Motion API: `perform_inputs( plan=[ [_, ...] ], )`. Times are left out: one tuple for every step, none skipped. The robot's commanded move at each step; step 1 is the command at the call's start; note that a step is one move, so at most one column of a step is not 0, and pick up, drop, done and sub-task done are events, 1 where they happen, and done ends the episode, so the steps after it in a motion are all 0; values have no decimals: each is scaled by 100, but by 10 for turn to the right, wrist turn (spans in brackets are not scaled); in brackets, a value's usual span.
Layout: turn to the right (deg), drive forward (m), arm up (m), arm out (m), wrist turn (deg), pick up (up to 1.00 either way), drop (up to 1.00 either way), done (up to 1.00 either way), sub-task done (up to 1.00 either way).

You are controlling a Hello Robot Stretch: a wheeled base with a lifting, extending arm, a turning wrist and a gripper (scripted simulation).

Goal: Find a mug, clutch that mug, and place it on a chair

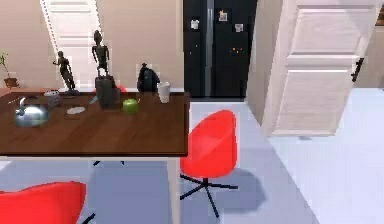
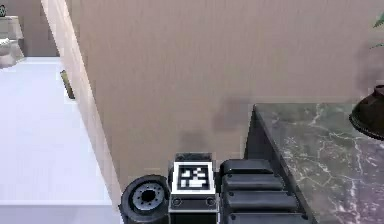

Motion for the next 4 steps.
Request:
perform_inputs(
  plan=[
    [-450, 0, 0, 0, 0, 0, 0, 0, 0],
    [-360, 0, 0, 0, 0, 0, 0, 0, 0],
    [0, 100, 0, 0, 0, 0, 0, 0, 0],
    [-60, 0, 0, 0, 0, 0, 0, 0, 0]
  ],
)
